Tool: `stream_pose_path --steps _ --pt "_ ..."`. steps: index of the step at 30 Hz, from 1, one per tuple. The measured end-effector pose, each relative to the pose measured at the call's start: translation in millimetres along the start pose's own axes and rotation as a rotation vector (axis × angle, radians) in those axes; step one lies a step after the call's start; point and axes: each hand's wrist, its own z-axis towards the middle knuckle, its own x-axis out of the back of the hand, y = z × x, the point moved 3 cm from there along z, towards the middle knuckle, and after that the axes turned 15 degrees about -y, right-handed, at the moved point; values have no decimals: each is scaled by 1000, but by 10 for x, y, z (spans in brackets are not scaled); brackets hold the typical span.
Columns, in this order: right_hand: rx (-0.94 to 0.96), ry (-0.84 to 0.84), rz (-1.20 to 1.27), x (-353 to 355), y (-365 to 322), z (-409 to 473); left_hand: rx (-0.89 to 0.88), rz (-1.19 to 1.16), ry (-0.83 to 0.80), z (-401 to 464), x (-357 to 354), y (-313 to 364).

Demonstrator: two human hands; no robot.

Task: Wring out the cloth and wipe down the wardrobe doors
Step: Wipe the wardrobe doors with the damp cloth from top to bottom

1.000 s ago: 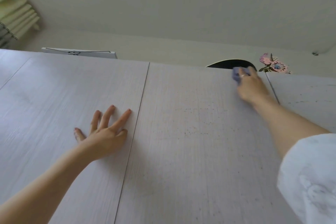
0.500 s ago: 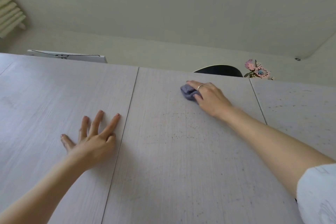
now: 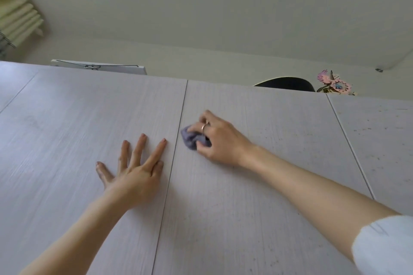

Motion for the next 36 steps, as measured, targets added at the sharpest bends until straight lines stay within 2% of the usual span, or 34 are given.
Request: stream_pose_path --steps 1,2,4,7,8,10,14,16,18,22,23,25,27,29,30,31,33,36 --pt "71 -58 -59 4 -19 -44 -4 0 -2 0 -3 1" --pt "53 -81 -106 69 51 -44 -8 -2 -2 1 -11 1" --pt "-134 -24 -147 240 363 49 -13 -12 8 0 -20 -3" --pt "-561 147 -28 451 850 118 -26 -23 7 -5 -30 -12" --pt "-612 179 -2 435 870 155 -28 -21 5 -5 -27 -21" --pt "-527 148 17 318 688 228 -35 -15 -7 -3 -29 -24" --pt "-19 -83 85 -53 -117 -32 -37 -18 -16 9 -11 -22" --pt "98 -121 8 -58 -128 -237 -33 -17 -20 7 -10 -25" --pt "-11 -67 -36 100 202 -240 -28 -11 -21 5 -15 -34" --pt "-591 149 100 417 972 -210 -24 -15 -16 12 -16 -25" --pt "-656 162 118 412 967 -199 -22 -18 -18 10 -9 -28" --pt "-579 125 98 315 744 -197 -21 -21 -22 4 -7 -22" --pt "-278 32 99 123 332 -312 -17 -11 -16 -3 -8 -22" --pt "45 -173 66 -39 -86 -589 -7 -12 -23 -17 -9 -18" --pt "110 -248 12 -65 -122 -708 -1 -17 -30 -27 -9 -5" --pt "116 -263 -32 -33 -47 -766 5 -23 -34 -32 -5 3" --pt "-27 -167 -81 135 333 -711 15 -36 -41 -39 -12 4" --pt "-451 19 -103 452 1080 -664 12 -34 -35 -51 -25 17"
